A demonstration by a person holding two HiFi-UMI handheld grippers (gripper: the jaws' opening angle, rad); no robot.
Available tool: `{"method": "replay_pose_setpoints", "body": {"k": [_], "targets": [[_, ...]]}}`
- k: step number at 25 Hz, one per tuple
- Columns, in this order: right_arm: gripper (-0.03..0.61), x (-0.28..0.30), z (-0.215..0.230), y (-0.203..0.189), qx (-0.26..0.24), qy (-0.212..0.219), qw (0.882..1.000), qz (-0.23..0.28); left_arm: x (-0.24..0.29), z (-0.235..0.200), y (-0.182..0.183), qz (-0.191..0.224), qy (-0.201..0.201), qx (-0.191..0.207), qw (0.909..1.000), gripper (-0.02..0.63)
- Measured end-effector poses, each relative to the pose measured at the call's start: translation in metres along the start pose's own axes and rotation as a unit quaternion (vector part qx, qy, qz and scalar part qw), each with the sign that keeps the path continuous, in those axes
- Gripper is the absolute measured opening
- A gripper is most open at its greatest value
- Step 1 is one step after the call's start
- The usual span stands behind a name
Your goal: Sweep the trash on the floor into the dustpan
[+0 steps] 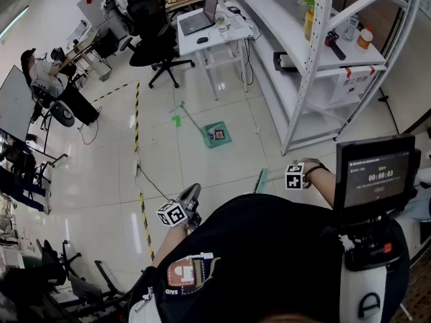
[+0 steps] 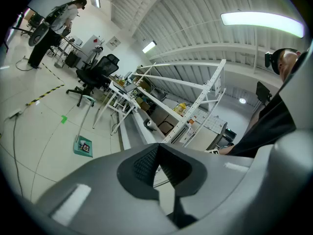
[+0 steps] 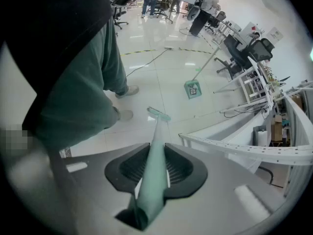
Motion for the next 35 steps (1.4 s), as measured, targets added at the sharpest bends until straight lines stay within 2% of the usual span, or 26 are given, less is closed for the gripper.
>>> {"method": "replay_pose_setpoints", "body": {"k": [5,9,16,21,26,30,35], "targets": [[0.089,0.004,0.027,0.027,0.001,-0.001,1.000,-0.009,0.000,-0.039,0.011,-0.007,-0.002,-0.006,1.0000,-0.003],[0.089,0.004,0.048,0.058,0.011,0.003,1.000,-0.022,0.003,-0.086,0.022,-0.005,-0.015,-0.026,0.9995,-0.003],[0.089,-0.024,0.106,0.130,0.066,0.004,0.996,-0.051,-0.008,-0.182,0.114,-0.018,-0.040,-0.020,0.9988,-0.003],[0.089,-0.034,0.171,0.166,0.111,-0.008,0.992,-0.061,-0.009,-0.257,0.167,-0.032,-0.028,-0.020,0.9989,-0.003],[0.089,-0.038,0.229,0.176,0.126,-0.017,0.990,-0.058,0.013,-0.284,0.196,-0.039,-0.024,-0.030,0.9985,-0.003],[0.089,-0.029,0.281,0.171,0.101,-0.024,0.993,-0.060,0.048,-0.293,0.207,-0.050,-0.019,-0.028,0.9982,-0.003],[0.089,0.005,0.356,0.151,0.019,-0.016,0.997,-0.072,0.104,-0.298,0.222,-0.048,0.014,-0.029,0.9983,-0.003]]}}
Point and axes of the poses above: the fingertips, and each gripper's own axes: x forward along the fingers, z to its right, y out of its top, the point moved 5 cm from there along -x, backward along the fingers, and after that the axes turned 2 degrees about y, right-handed, at the moved point
